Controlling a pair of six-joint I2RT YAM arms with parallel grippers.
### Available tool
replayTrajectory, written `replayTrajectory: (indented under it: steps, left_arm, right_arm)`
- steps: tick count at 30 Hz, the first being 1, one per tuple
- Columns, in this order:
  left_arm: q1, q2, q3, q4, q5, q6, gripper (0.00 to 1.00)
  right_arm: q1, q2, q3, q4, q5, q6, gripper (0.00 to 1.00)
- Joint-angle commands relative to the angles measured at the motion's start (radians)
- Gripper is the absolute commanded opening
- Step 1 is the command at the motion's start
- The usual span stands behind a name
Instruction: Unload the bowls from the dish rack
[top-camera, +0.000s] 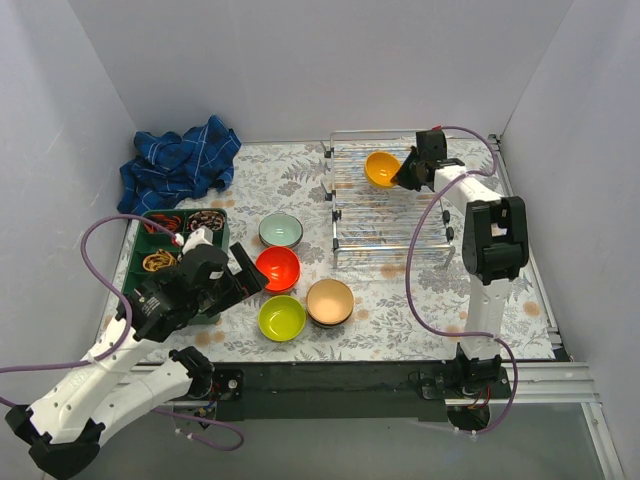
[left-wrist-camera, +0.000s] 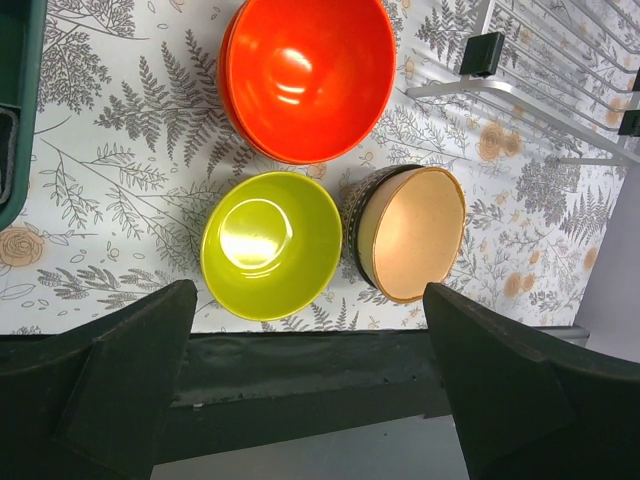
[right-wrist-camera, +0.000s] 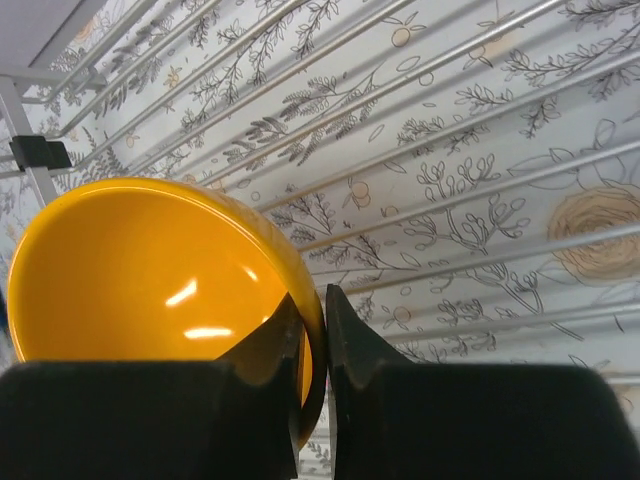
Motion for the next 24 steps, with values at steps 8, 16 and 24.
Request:
replayTrajectory:
  steps: [8, 16, 24]
  left_arm:
    - [0.001, 0.072, 0.061, 0.12, 0.017, 0.118, 0.98]
    - [0.001, 0.234, 0.183, 0.18, 0.092, 0.191, 0.98]
    - [-0.001, 0.32, 0.263, 0.223, 0.19, 0.209, 0.98]
  right_arm:
    - [0.022, -0.36, -0.159, -0.001, -0.06, -0.204, 0.01]
    - [0.241, -0.643, -0.344, -0.132, 0.029, -0.424, 0.01]
    - [0.551, -0.822, -0.456, -0.257, 0.233, -0.436, 0.01]
